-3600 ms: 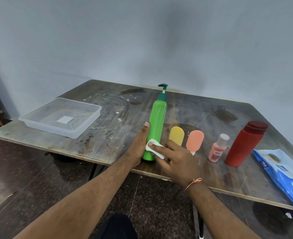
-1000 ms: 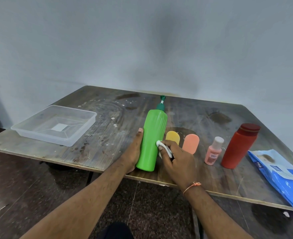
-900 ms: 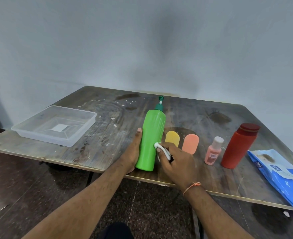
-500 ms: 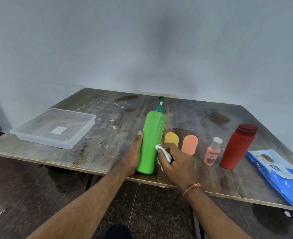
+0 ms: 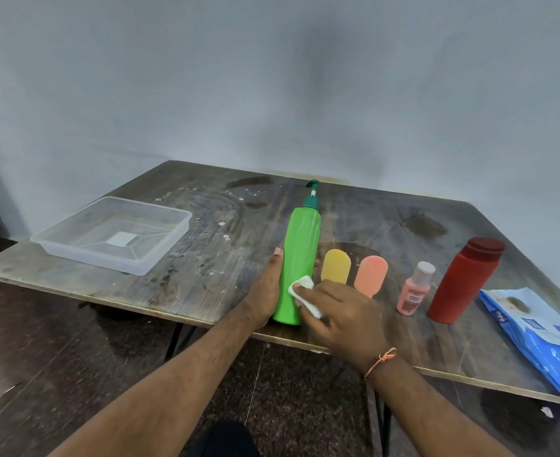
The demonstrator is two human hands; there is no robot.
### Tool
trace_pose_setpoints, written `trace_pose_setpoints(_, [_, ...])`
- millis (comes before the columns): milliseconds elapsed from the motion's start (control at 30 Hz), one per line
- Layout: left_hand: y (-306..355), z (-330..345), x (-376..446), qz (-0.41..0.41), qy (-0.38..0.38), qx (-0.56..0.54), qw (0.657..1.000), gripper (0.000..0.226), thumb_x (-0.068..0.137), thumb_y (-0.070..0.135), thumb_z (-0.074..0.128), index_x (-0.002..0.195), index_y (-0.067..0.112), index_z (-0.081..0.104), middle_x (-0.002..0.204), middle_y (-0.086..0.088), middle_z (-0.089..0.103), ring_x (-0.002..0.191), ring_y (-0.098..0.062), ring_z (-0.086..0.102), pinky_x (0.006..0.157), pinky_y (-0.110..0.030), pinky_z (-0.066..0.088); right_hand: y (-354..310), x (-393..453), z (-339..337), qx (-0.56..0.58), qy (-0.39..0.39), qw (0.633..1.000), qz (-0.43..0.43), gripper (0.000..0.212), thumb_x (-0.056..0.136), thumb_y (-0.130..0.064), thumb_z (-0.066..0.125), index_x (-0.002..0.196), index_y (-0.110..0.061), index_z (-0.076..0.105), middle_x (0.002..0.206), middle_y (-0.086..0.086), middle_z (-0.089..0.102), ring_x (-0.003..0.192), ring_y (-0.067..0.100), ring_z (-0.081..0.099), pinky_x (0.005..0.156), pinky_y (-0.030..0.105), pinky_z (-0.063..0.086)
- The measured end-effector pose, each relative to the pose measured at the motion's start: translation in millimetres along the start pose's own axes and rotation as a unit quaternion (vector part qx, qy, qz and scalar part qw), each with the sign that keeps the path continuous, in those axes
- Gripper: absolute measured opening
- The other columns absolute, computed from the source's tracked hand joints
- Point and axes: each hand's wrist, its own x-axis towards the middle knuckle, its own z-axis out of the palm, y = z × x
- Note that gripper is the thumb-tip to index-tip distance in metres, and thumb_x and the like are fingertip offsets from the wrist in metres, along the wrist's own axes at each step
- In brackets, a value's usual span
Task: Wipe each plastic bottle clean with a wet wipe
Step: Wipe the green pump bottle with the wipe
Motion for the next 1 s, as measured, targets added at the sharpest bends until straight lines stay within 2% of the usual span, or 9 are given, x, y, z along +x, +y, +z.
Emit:
trace_pose_setpoints(67, [-1,0,1,0.000,-0.006,-0.001,1.000,0.088,0.097,0.078,0.027,0.139,0.011,0.065,0.131,-0.023,0.070,0.127,-0.044,0.063,0.109,-0.056,0.050,1,5,-5,-0.029,-0.029,0.998,-0.041,0.024,0.103,-0.032,0.069,0.125,-0.026,0.078,0.097,-0.006,0.072,0.079,0.018,0.067,0.062,0.038,0.056])
trace_pose_setpoints(200, [0,2,0,-0.003,0.003,-0.023,1.000,0.074,0.106,0.065,0.026,0.131,0.010,0.069,0.124,-0.018,0.075,0.117,-0.032,0.070,0.100,-0.045,0.057,0,26,-10,-0.073,-0.028,0.996,-0.041,0.021,0.104,-0.033,0.068,0.123,-0.031,0.077,0.094,-0.008,0.069,0.076,0.020,0.064,0.056,0.038,0.051])
trace_pose_setpoints(300, [1,5,-1,-0.002,0.018,-0.035,0.999,0.074,0.097,0.066,0.036,0.132,0.010,0.068,0.126,-0.023,0.073,0.124,-0.041,0.065,0.108,-0.054,0.052,-9,43,-8,-0.099,-0.012,0.995,-0.015,0.020,0.104,-0.035,0.066,0.121,-0.033,0.077,0.092,-0.008,0.068,0.074,0.020,0.064,0.053,0.037,0.049])
trace_pose_setpoints(400, [1,3,0,-0.001,0.018,-0.033,0.999,0.073,0.097,0.066,0.036,0.131,0.010,0.069,0.125,-0.022,0.073,0.124,-0.040,0.066,0.108,-0.054,0.052,-16,49,-9,-0.113,-0.024,0.993,-0.002,0.022,0.104,-0.037,0.063,0.122,-0.033,0.076,0.093,-0.008,0.066,0.075,0.019,0.064,0.052,0.036,0.048])
trace_pose_setpoints(500, [-1,-1,1,0.002,0.005,-0.035,0.999,0.074,0.107,0.062,0.030,0.130,0.003,0.068,0.122,-0.027,0.072,0.115,-0.041,0.067,0.103,-0.051,0.053,-20,35,-11,-0.104,-0.081,0.990,-0.057,0.025,0.101,-0.036,0.065,0.125,-0.032,0.073,0.094,-0.009,0.063,0.076,0.018,0.064,0.053,0.033,0.046])
trace_pose_setpoints(600, [-3,-1,1,0.006,0.011,-0.018,1.000,0.082,0.099,0.071,0.037,0.126,0.000,0.069,0.122,-0.035,0.068,0.115,-0.052,0.063,0.105,-0.062,0.051,-17,29,-17,-0.097,-0.108,0.986,-0.080,0.024,0.100,-0.040,0.065,0.122,-0.036,0.074,0.092,-0.011,0.063,0.073,0.017,0.064,0.051,0.031,0.042])
trace_pose_setpoints(700, [-3,2,1,0.012,0.009,-0.010,1.000,0.084,0.093,0.074,0.043,0.124,0.001,0.071,0.124,-0.036,0.067,0.122,-0.053,0.061,0.109,-0.068,0.045,-13,41,-21,-0.105,-0.086,0.989,-0.062,0.021,0.101,-0.041,0.064,0.119,-0.039,0.075,0.088,-0.010,0.062,0.073,0.018,0.064,0.051,0.034,0.046])
trace_pose_setpoints(833, [-3,5,2,0.021,0.015,-0.022,0.999,0.091,0.083,0.088,0.048,0.123,0.011,0.071,0.120,-0.034,0.068,0.104,-0.039,0.067,0.100,-0.065,0.050,-11,66,-21,-0.114,-0.010,0.993,0.001,0.022,0.100,-0.036,0.067,0.120,-0.037,0.077,0.090,-0.007,0.065,0.070,0.021,0.066,0.053,0.035,0.049])
trace_pose_setpoints(1000, [-9,0,7,0.014,0.017,0.003,1.000,0.109,0.069,0.102,0.047,0.121,0.010,0.072,0.112,-0.028,0.073,0.099,-0.043,0.070,0.095,-0.067,0.054,-9,79,-20,-0.106,0.015,0.993,0.046,0.025,0.101,-0.034,0.069,0.125,-0.036,0.076,0.097,-0.007,0.068,0.074,0.022,0.068,0.054,0.033,0.050])
